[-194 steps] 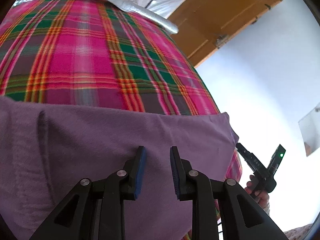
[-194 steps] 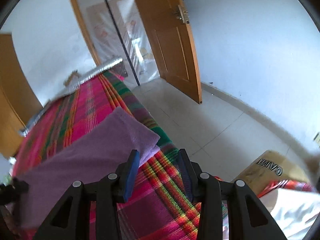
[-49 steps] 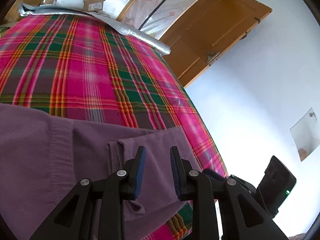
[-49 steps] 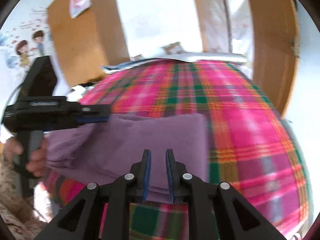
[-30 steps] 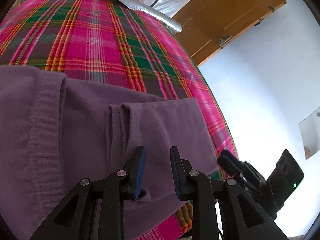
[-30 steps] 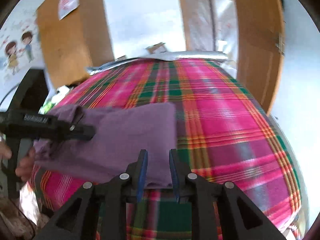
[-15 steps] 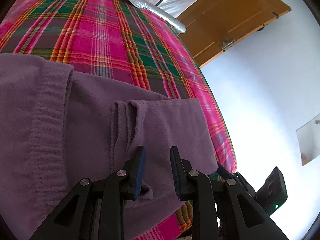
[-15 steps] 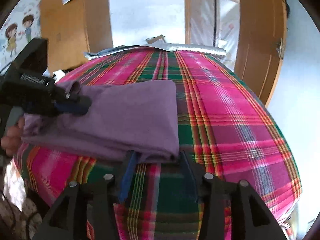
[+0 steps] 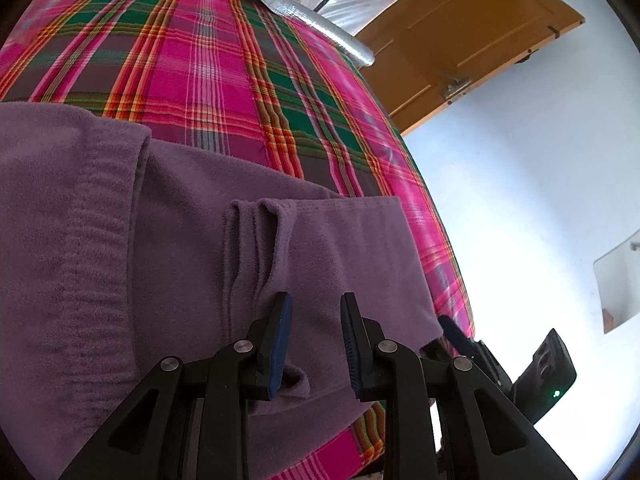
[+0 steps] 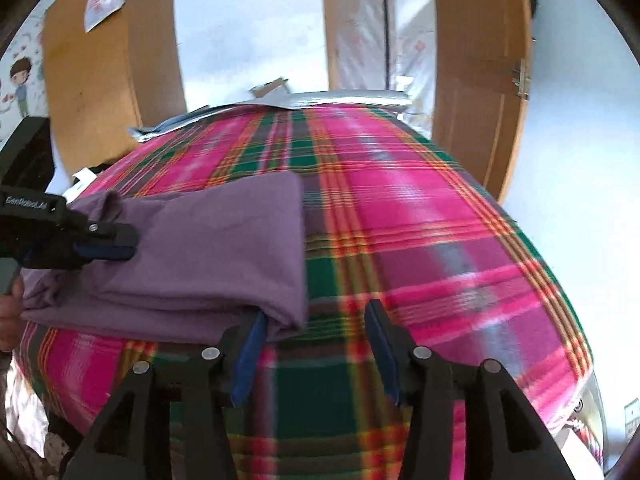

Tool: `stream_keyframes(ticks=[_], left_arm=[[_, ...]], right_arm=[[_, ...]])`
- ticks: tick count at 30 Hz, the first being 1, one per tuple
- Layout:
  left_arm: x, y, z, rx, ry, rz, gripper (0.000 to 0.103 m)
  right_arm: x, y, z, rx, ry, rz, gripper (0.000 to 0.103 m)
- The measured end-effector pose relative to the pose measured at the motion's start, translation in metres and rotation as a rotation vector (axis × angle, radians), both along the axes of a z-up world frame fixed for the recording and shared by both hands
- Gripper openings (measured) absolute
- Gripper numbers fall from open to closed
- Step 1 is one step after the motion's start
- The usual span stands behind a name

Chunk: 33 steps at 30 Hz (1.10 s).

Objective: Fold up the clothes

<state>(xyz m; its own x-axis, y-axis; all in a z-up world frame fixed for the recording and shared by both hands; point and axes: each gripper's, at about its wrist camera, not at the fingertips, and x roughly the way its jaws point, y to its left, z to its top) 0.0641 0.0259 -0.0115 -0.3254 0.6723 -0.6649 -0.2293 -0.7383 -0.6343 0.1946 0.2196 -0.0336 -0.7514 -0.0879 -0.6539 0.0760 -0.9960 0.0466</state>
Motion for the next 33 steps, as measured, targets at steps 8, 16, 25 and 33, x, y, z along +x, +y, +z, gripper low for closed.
stream_keyframes(ticks=[8, 16, 25, 33], left_arm=[[0.003, -0.004, 0.002, -0.005, -0.005, 0.001, 0.026], [0.012, -0.012, 0.013, -0.035, 0.035, 0.027, 0.026], [0.018, -0.037, 0.035, -0.005, 0.103, 0.080, 0.026], [0.026, -0.064, 0.060, 0.012, 0.166, 0.136, 0.026]], right_arm=[[0.005, 0.010, -0.002, -0.003, -0.014, -0.018, 0.051], [0.013, 0.022, 0.017, -0.023, 0.011, -0.090, 0.042], [-0.011, -0.036, 0.029, 0.001, 0.034, 0.151, 0.029], [-0.055, -0.087, 0.043, -0.025, 0.017, 0.326, 0.026]])
